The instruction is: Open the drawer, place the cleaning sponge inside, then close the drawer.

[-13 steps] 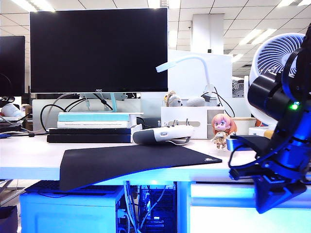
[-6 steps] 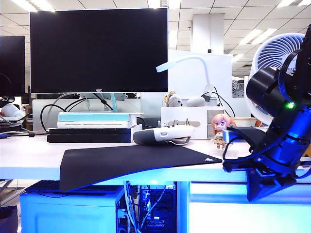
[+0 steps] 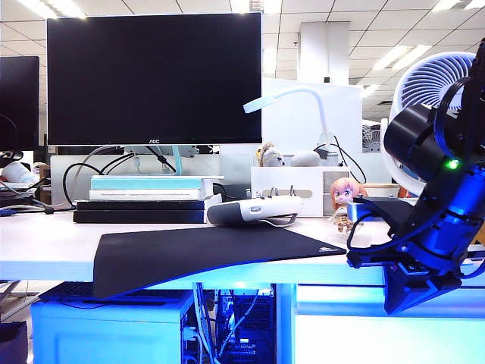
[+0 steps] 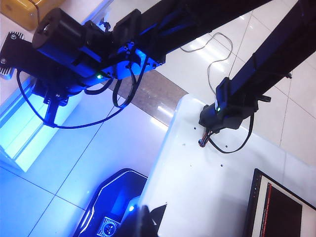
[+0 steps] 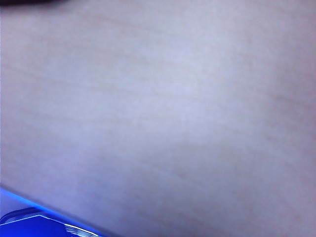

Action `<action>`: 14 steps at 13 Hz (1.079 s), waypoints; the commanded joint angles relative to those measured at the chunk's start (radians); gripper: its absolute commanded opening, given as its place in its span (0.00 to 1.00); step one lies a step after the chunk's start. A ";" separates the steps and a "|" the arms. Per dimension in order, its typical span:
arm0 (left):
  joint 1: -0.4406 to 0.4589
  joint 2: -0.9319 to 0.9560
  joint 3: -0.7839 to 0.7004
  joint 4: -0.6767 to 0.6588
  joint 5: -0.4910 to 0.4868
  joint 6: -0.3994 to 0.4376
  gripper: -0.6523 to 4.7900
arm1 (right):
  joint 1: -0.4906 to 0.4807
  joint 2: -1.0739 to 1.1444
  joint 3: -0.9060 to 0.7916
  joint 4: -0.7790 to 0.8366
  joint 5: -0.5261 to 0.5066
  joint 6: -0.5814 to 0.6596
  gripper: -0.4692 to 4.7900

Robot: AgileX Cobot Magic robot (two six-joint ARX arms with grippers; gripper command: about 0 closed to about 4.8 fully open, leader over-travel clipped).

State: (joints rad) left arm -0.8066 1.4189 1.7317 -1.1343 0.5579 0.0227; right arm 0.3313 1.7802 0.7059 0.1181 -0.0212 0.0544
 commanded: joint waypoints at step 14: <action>-0.001 -0.377 -0.020 0.015 -0.475 0.044 0.11 | 0.006 -0.872 0.002 -0.248 -0.016 0.002 0.08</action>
State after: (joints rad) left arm -0.8066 1.0679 1.7264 -1.1305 0.1261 0.0521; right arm 0.3363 0.9447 0.7059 -0.0982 -0.0265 0.0555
